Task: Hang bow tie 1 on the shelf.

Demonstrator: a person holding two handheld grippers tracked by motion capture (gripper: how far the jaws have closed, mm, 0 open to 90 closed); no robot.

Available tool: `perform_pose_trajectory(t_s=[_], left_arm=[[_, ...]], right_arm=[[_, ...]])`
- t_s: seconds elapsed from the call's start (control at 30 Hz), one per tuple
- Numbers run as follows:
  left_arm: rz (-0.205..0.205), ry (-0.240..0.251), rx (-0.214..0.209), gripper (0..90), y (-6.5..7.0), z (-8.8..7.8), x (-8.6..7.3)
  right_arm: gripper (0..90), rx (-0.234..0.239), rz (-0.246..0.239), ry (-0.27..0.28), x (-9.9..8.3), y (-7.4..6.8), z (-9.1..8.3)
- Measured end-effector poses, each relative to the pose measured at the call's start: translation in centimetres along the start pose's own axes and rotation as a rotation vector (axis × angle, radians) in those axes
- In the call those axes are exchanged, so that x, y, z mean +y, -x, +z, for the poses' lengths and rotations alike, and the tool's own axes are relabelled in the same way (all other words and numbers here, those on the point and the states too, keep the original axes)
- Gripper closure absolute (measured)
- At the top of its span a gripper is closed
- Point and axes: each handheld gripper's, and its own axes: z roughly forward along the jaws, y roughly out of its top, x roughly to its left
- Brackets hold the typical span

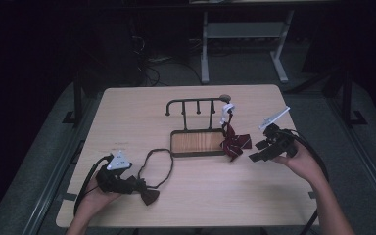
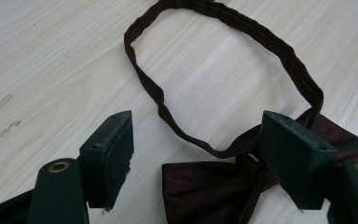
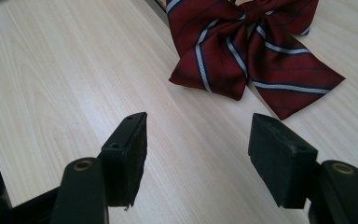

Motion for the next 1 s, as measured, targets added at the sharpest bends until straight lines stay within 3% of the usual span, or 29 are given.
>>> perform_pose_trajectory(t_s=[0.37, 1.0], left_arm=[[-0.018, 0.009, -0.003, 27.0, 0.2, 0.1, 0.0], [-0.007, -0.002, -0.004, 26.9, 0.0, 0.2, -0.1]], right_arm=[[36.0, 0.017, 0.005, 0.004, -1.2, -0.5, 0.5], [30.8, -0.021, 0.026, 0.069, -3.4, -2.2, 1.1]])
